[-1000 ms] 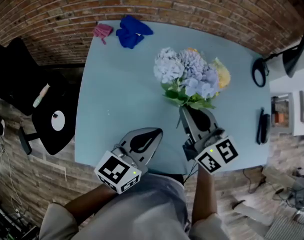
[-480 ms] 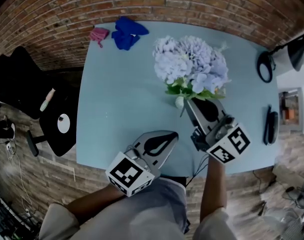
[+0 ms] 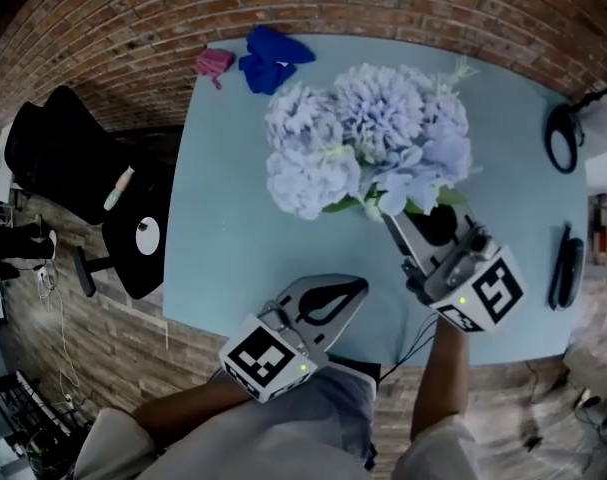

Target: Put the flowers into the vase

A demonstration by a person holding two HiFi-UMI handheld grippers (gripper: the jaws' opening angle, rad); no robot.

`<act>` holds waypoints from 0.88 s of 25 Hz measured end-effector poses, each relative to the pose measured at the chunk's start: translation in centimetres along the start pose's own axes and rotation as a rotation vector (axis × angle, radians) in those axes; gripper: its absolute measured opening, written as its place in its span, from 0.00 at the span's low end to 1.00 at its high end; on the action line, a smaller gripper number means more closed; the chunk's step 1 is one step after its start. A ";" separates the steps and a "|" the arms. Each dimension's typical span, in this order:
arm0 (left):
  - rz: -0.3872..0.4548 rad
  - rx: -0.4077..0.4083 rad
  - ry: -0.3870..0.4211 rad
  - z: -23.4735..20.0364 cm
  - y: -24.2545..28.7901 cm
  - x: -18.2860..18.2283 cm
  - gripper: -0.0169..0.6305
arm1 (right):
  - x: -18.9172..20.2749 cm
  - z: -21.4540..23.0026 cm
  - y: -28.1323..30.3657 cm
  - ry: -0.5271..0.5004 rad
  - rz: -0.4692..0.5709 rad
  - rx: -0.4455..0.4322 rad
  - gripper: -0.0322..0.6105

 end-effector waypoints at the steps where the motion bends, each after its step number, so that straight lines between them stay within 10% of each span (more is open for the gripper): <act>1: -0.011 -0.002 0.002 0.1 0.1 0.3 0.05 | 0.0 0.1 -0.1 -0.005 0.004 -0.008 0.13; 22: -0.054 -0.053 -0.008 0.4 0.6 2.0 0.05 | 4.5 0.2 -2.5 -0.036 0.006 0.076 0.13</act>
Point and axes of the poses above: the fingertips, and each gripper's own axes: y forward along the fingers, z to its right, x out of its underside, the point moved 9 cm from there along -y, backward along the fingers, and after that the axes turned 9 degrees about z, right-handed, at the moved point
